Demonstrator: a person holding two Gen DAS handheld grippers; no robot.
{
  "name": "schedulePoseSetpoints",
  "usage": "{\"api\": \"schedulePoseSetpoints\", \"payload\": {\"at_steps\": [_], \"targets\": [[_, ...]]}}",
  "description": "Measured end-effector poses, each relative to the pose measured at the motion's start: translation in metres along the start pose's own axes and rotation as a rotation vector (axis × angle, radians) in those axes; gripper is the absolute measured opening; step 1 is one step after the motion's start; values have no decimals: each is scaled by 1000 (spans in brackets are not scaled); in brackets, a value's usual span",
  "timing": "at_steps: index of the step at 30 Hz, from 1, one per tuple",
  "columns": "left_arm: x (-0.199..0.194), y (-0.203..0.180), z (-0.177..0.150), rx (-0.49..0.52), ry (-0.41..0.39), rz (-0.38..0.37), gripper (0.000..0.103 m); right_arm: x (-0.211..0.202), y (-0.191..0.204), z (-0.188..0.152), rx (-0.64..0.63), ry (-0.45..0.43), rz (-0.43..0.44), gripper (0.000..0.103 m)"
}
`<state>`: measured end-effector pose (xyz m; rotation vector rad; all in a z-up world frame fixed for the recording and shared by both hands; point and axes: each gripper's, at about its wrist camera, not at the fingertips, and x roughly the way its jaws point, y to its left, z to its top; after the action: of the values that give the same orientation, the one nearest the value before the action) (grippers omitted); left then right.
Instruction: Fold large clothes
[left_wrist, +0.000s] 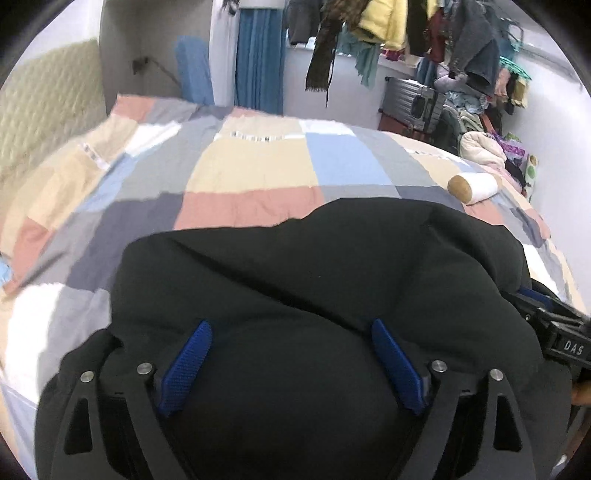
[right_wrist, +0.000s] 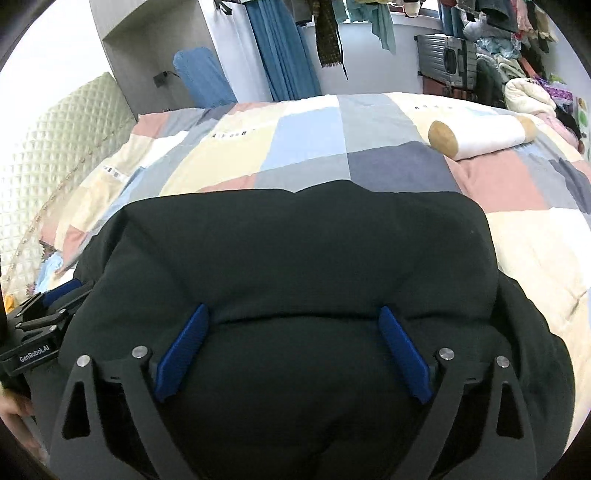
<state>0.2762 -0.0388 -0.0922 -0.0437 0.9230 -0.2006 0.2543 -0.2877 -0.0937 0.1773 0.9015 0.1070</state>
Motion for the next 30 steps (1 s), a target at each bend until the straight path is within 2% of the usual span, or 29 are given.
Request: {"api": "schedulePoseSetpoints", "payload": {"at_steps": [5,8,13,18,21,26,30], "targets": [[5,0,-8,2,13,-6,91,10,9,-3,-22,-12,-34,94],[-4,-4,-15,8,-30,13,91,8,9,-7,-27,-20,-38,94],[-34,-10,-21,15,-104,31,90,-18,7,-12,16,-97,-12,94],[-71,-29,-25,-38,-120,-64,90,-54,29,-17,11,-176,37,94],[-77,-48,-38,26,-171,-31,90,-64,44,-31,-9,-195,44,94],[-54,-54,-47,64,-132,35,92,-49,50,-45,-74,-178,-41,94],[-46,-53,-50,72,-140,64,93,-40,49,-47,-88,-185,-68,95]]}}
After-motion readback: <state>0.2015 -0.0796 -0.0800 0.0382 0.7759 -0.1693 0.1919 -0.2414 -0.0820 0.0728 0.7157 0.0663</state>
